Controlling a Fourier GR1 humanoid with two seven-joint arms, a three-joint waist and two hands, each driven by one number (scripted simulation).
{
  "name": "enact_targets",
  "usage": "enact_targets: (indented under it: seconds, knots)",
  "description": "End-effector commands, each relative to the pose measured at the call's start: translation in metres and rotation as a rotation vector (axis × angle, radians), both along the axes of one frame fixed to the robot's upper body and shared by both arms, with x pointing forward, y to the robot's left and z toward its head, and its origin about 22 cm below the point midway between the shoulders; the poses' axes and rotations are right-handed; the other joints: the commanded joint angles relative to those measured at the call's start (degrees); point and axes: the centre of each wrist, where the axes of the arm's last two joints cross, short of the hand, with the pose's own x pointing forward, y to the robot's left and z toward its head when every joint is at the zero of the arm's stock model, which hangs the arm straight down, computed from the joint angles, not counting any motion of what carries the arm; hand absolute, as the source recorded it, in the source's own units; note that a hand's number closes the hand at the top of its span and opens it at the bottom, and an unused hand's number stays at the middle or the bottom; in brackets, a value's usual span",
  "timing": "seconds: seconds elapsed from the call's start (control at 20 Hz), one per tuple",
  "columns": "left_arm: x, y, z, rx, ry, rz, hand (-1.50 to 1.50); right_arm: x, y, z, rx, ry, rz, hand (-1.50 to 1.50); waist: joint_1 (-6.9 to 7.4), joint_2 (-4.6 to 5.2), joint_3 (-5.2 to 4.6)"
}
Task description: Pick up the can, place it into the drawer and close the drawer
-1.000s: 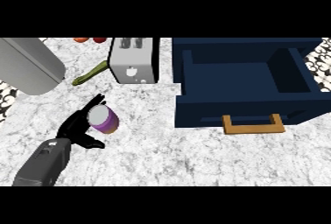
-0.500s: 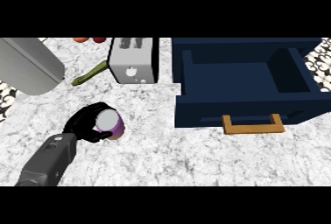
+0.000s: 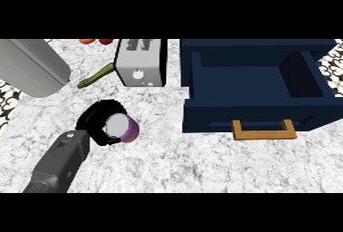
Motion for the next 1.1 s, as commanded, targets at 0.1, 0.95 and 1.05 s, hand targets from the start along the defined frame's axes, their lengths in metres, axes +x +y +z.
enact_targets:
  seconds: [0.1,0.95,1.05]
  knots:
    - [-0.007,-0.010,-0.009,-0.081,-0.068,0.415,1.50,-0.006,-0.002,-0.003,0.009,0.009,-0.043,-1.50,1.94,-0.72,0.17]
    - [0.022,-0.093,0.121,-0.003,-0.231,0.485,1.50,-0.014,0.014,0.012,0.005,-0.003,-0.025,-1.50,1.26,-0.73,0.11]
    - [0.011,-0.102,0.139,-0.018,-0.238,0.468,1.50,-0.020,0.002,0.009,-0.012,-0.010,-0.041,-1.50,1.17,-0.73,0.10]
